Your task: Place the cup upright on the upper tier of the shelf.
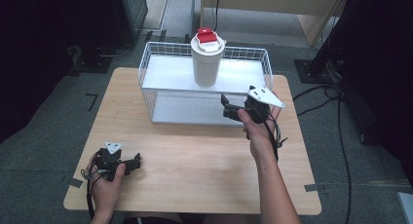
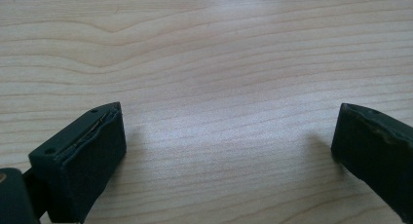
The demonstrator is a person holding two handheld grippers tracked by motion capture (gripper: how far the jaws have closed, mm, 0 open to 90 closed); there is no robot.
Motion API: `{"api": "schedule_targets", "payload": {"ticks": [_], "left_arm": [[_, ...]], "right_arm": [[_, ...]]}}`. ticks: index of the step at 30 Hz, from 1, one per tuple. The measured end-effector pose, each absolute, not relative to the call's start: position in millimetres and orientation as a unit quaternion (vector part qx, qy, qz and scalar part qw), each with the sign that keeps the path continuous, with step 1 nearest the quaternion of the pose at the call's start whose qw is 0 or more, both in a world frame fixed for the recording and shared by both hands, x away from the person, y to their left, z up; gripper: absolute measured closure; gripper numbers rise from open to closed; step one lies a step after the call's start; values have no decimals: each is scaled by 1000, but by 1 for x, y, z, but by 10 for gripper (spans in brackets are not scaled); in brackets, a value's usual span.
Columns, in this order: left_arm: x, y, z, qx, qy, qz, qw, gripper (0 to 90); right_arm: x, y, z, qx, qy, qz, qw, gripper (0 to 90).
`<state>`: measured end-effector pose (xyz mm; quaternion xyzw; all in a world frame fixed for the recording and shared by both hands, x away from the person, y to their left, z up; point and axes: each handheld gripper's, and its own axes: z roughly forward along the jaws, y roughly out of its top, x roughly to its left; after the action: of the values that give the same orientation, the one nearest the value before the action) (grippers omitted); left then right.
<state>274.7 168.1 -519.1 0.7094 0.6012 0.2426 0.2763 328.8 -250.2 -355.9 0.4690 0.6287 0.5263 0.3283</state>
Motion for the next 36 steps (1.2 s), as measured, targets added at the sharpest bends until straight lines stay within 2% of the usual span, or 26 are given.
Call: {"api": "schedule_targets", "payload": {"ticks": [14, 36], "left_arm": [[275, 168, -519, 710, 601, 243, 276, 0], [275, 168, -519, 711, 601, 242, 275, 0]], "right_arm": [[298, -291, -387, 499, 617, 508, 334, 4], [267, -327, -433, 544, 614, 473, 321, 0]]}}
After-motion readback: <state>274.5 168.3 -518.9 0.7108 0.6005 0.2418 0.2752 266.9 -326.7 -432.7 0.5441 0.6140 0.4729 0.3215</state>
